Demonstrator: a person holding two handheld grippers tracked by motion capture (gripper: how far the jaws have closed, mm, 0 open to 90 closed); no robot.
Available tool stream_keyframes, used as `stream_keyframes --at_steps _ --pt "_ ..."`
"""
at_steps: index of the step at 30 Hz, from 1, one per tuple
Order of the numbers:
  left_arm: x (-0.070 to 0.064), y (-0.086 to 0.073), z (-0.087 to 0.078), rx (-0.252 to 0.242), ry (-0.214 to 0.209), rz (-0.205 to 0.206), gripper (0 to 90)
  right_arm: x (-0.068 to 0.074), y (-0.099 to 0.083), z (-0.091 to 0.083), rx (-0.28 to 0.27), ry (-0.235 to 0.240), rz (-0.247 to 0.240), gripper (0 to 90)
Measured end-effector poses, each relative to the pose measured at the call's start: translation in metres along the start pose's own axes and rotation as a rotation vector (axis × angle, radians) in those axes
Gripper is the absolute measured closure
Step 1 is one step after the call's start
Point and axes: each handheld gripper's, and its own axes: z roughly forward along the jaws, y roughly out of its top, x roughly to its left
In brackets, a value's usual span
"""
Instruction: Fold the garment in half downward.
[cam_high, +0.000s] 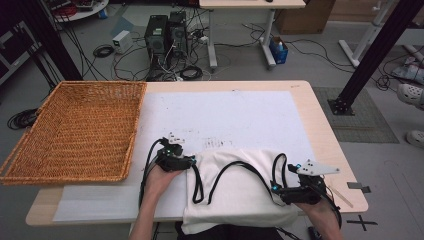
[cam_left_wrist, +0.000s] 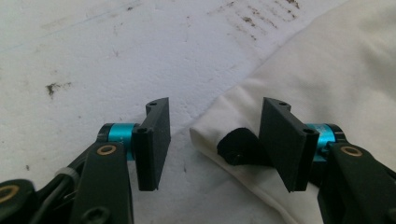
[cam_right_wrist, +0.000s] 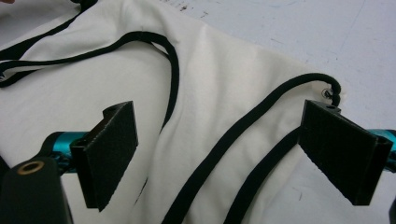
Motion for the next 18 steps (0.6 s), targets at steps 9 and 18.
stream_keyframes --at_steps 9,18 --pt "-0.007 -0.004 0.000 -0.028 -0.023 0.058 57.1 -0.015 0.013 0.010 0.035 -0.012 -0.009 12.0" --pt "-0.009 -0.007 0.000 -0.045 -0.062 0.080 77.4 -0.044 0.023 0.026 0.068 -0.020 0.082 14.3"
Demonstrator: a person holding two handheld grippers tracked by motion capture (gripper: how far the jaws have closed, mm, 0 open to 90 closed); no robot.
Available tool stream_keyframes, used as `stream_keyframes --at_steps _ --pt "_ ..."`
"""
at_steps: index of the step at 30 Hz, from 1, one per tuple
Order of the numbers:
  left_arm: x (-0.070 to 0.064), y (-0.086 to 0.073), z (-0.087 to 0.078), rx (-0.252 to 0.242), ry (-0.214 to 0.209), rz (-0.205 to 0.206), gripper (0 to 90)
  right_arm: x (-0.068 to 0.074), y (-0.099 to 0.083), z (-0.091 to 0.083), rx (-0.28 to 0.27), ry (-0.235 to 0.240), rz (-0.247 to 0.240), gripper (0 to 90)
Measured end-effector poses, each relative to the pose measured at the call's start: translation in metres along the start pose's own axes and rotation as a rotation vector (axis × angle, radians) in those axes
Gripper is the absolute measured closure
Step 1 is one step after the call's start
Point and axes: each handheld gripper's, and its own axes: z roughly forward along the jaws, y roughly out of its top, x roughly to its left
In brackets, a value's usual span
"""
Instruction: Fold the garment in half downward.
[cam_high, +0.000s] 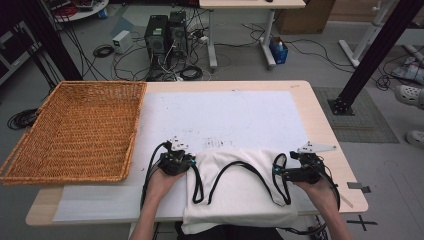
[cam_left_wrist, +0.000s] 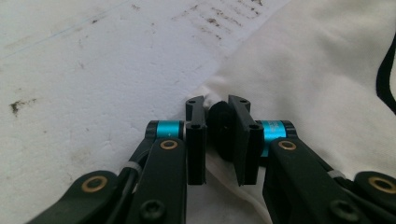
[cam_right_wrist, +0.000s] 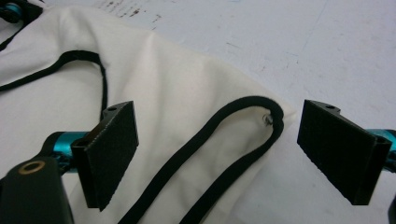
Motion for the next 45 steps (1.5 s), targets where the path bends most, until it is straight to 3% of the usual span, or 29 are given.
stream_keyframes --at_steps 4,8,11,14,16,18,22,26,32,38,41,45 --pt "0.001 -0.003 0.000 -0.018 -0.007 -0.009 77.6 -0.009 0.012 0.016 0.028 0.006 -0.009 23.7" --pt "0.001 -0.005 0.000 -0.033 -0.010 -0.010 77.5 -0.022 0.017 0.030 0.057 -0.008 0.067 30.2" --pt "0.002 -0.005 0.000 -0.038 -0.015 -0.014 77.4 -0.030 0.016 0.038 0.109 -0.030 0.102 34.4" --pt "0.002 -0.006 0.000 -0.041 -0.014 -0.016 77.4 -0.031 0.014 0.041 0.136 -0.036 0.073 40.3" --pt "0.002 -0.006 0.000 -0.042 -0.012 -0.013 77.5 -0.028 0.013 0.040 0.142 -0.054 0.050 48.0" --pt "0.001 -0.005 0.000 -0.038 -0.012 -0.024 78.0 -0.024 0.010 0.038 0.136 -0.089 0.021 63.1" --pt "0.001 -0.006 0.000 -0.040 -0.010 -0.032 79.2 -0.024 0.006 0.037 0.097 -0.087 0.085 77.9" --pt "0.001 -0.006 0.000 -0.042 -0.008 -0.050 80.3 -0.024 0.003 0.037 0.083 -0.076 0.109 81.0" --pt "0.002 -0.005 0.000 -0.042 -0.011 -0.116 81.3 -0.028 0.003 0.037 0.081 -0.054 0.120 81.8" --pt "-0.002 -0.004 -0.003 -0.062 0.025 -0.064 82.4 -0.030 0.004 0.034 0.054 -0.028 0.120 83.6" --pt "0.004 0.004 -0.013 -0.121 0.000 -0.108 82.4 -0.030 0.014 0.027 0.017 -0.005 0.114 83.5" --pt "0.013 0.025 -0.028 -0.161 0.013 -0.083 82.6 -0.031 0.037 0.019 0.002 0.017 0.093 83.3"
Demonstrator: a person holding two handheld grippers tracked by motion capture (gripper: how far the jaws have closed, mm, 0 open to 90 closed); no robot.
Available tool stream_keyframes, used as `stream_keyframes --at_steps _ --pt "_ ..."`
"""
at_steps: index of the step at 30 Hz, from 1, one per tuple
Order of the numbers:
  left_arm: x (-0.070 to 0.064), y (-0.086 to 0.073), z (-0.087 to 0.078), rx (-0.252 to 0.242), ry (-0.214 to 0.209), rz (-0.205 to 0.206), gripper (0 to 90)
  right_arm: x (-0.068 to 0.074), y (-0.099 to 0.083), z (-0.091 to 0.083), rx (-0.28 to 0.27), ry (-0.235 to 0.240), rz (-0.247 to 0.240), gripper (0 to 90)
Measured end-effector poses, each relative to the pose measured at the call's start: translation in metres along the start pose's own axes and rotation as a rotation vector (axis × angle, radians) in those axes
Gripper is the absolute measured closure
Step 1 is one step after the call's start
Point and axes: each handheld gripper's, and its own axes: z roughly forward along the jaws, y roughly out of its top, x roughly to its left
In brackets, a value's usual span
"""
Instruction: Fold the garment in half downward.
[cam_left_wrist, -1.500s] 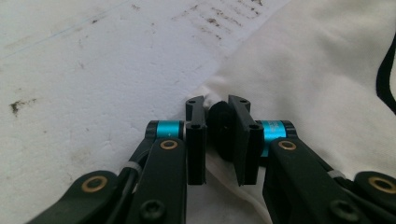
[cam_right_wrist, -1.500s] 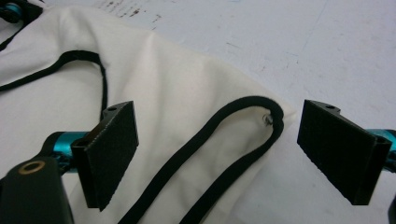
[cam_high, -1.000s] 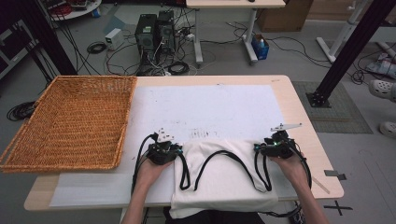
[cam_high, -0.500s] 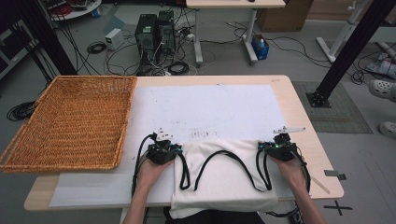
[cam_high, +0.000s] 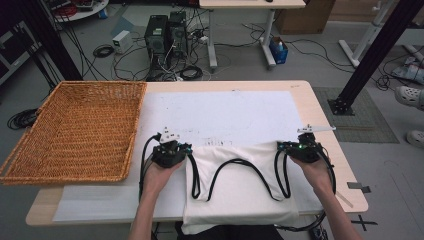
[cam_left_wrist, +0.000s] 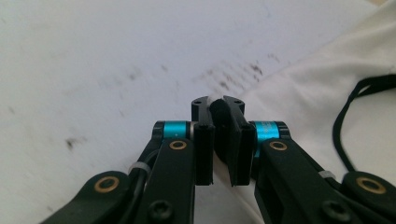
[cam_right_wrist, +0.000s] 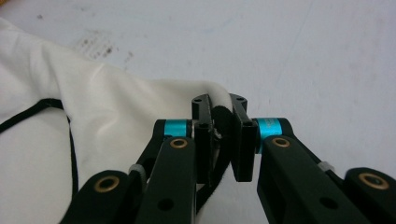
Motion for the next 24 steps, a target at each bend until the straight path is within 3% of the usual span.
stream_keyframes --at_steps 3,6,12,16,24 --pt "0.009 0.016 -0.002 -0.015 0.018 0.009 82.7 -0.002 0.016 0.000 -0.014 -0.003 -0.018 83.3" --pt "0.017 0.027 0.000 -0.026 0.029 0.000 82.7 -0.008 0.029 0.003 -0.034 0.000 -0.002 83.3" --pt "0.031 0.048 0.013 -0.047 0.049 -0.025 82.7 -0.018 0.045 0.016 -0.037 -0.017 0.010 83.1" --pt "0.038 0.051 0.025 -0.012 0.056 -0.033 82.6 -0.023 0.054 0.026 -0.020 -0.020 0.013 82.6" --pt "0.055 0.050 0.041 -0.007 0.066 -0.115 82.6 -0.035 0.065 0.054 0.024 -0.036 0.032 82.5"
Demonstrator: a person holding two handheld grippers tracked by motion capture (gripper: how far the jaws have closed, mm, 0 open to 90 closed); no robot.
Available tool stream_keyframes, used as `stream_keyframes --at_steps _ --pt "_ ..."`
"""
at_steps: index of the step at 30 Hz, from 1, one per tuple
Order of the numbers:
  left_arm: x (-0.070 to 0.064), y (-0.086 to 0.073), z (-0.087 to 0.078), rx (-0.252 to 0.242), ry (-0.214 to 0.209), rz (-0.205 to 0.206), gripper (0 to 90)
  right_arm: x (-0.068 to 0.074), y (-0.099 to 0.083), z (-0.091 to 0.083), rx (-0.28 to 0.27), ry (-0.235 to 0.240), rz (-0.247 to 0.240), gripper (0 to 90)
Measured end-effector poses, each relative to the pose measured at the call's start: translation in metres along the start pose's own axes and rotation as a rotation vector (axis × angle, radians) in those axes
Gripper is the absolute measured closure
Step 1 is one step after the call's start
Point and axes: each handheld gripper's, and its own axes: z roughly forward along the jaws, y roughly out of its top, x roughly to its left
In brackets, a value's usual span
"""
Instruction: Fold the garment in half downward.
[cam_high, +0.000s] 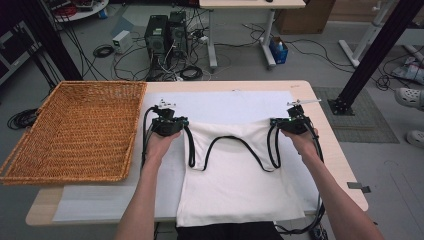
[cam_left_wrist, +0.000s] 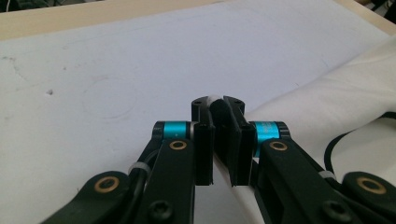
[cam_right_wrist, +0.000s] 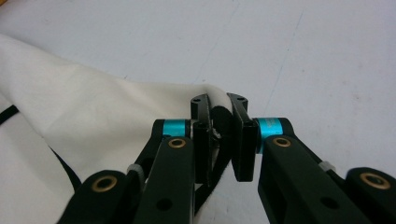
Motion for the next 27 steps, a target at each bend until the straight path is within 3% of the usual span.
stream_keyframes --at_steps 1,4,6,14,20,23,27 --pt "0.002 0.001 0.002 -0.005 -0.003 -0.015 82.6 -0.001 0.001 0.002 0.004 -0.001 0.001 82.5" --pt "0.005 0.004 0.009 0.006 0.009 -0.003 82.6 -0.003 0.007 0.010 0.010 -0.012 -0.007 82.4" --pt "0.007 0.008 0.012 -0.013 0.008 -0.007 82.6 -0.004 0.011 0.015 0.006 -0.023 -0.011 82.4" --pt "0.013 0.038 0.029 -0.021 0.017 0.016 82.6 -0.012 0.032 0.026 -0.025 -0.064 0.010 81.9" --pt "0.021 0.058 0.038 -0.056 0.017 -0.023 82.5 -0.020 0.050 0.030 -0.066 -0.079 0.016 81.4" --pt "0.023 0.059 0.039 -0.056 0.018 -0.023 82.5 -0.023 0.056 0.030 -0.086 -0.077 0.003 80.6" --pt "0.022 0.053 0.034 -0.036 0.011 -0.016 82.5 -0.023 0.049 0.029 -0.056 -0.066 -0.007 80.5"
